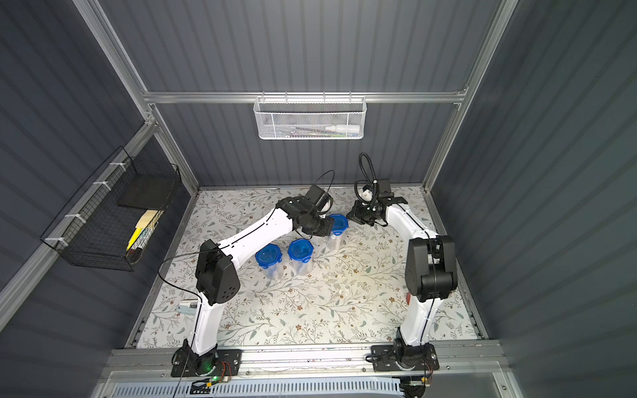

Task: Take out toiletry kits
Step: Adjust the container at the center of the board, then unfasten the latch on the container.

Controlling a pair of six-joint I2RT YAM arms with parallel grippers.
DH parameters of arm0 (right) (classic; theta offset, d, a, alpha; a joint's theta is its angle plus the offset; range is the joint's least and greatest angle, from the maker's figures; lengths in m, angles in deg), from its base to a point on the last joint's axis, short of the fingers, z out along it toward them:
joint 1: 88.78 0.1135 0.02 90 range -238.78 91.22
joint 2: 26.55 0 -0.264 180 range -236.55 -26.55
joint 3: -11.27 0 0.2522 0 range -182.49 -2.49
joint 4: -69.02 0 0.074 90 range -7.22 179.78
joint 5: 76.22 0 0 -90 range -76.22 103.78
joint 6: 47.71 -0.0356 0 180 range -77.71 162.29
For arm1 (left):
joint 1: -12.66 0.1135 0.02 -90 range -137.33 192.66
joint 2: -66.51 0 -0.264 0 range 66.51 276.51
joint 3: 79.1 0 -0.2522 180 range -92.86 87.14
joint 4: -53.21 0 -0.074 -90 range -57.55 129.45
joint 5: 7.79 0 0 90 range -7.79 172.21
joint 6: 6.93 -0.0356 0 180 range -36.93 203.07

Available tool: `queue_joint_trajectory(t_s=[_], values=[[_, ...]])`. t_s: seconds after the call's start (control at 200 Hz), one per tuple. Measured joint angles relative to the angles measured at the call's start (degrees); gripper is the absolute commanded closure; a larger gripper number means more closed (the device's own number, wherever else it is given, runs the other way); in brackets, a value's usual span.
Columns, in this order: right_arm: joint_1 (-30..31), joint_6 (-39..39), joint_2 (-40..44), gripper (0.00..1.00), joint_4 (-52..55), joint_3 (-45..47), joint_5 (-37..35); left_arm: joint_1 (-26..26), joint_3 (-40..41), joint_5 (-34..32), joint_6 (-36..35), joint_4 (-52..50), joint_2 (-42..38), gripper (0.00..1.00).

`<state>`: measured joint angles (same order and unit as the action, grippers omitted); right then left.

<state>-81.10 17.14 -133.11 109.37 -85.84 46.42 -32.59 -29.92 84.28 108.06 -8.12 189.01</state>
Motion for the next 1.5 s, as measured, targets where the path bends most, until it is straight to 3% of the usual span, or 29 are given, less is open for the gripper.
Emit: queue_joint_trajectory(t_s=[0.51, 0.74, 0.885, 1.151, 1.496], values=[[-0.76, -0.28, 9.38, 0.94, -0.59, 6.56, -1.79, 0.63, 1.29, -1.33, -0.70, -2.40, -1.46, 1.00], [-1.60, -2.38, 12.68, 0.74, -5.77, 14.73, 1.73, 0.63, -3.74, -1.46, -2.38, -3.32, -3.96, 1.00], [-1.57, -5.14, 14.08, 0.52, -12.35, 21.38, 7.21, 0.63, -7.93, 0.37, -2.36, -2.14, -2.45, 1.00], [-1.55, -10.58, 13.94, 0.44, -22.47, 24.90, 13.86, 0.63, -9.29, 4.22, -2.29, 0.52, 4.26, 1.00], [-1.70, -13.03, 10.49, 0.41, -27.34, 25.83, 16.39, 1.53, -5.53, 6.47, -1.40, 4.44, 4.37, 1.00]])
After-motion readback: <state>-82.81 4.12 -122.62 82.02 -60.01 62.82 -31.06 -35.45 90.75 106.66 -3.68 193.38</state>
